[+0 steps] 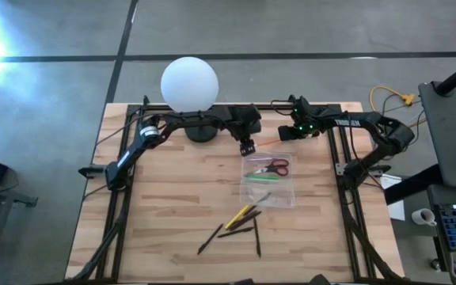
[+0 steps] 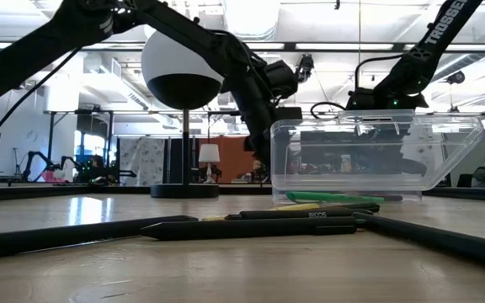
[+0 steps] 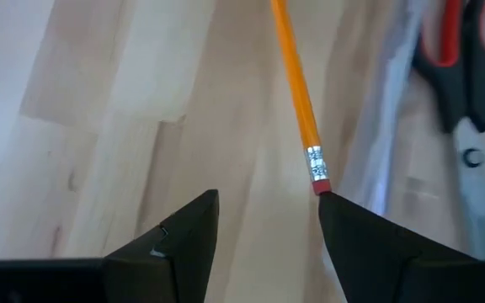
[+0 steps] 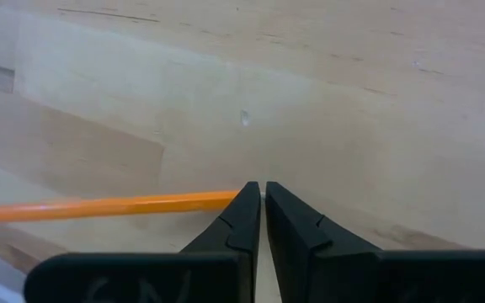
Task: Pick & place school supplies into a supply box
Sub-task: Put the orange pencil into the supply box
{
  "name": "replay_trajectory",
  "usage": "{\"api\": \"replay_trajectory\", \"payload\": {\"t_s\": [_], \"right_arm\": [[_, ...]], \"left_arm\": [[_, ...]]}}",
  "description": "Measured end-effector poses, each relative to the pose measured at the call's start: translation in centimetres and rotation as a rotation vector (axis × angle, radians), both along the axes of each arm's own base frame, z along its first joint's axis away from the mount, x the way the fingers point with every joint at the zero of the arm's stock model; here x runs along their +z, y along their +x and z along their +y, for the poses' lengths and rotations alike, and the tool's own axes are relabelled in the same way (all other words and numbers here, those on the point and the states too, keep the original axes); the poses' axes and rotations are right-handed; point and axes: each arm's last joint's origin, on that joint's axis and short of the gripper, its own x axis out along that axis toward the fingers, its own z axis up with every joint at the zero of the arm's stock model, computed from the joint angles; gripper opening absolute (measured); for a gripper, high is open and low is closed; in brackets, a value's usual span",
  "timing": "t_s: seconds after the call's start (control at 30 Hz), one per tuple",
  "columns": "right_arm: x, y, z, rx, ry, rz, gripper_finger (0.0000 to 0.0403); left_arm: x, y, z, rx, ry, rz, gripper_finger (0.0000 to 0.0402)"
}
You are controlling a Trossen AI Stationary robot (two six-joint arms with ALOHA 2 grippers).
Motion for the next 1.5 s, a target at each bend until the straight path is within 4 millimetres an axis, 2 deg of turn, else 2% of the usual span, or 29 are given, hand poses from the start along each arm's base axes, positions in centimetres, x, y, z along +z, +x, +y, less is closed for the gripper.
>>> {"api": "replay_trajectory", "payload": {"t_s": [0.77, 1.2, 1.5], "right_arm": [[0.0, 0.0, 0.0, 0.004, 0.004, -0.006, 0.0018], [0.0, 0.1, 0.0, 0.013, 0.002, -0.006, 0.0018], [0.0, 0.0, 0.0, 0.011, 0.001, -0.004, 0.0018]], "left_arm": [[-0.2, -0.7, 1.1, 0.042, 0.025, 0.046, 0.0191], [-0.3, -1.2, 1.4, -0.018, 0.057, 0.090, 0.0191], [-0.2, -0.4, -0.3, -0.087, 0.006, 0.045, 0.0191]]}}
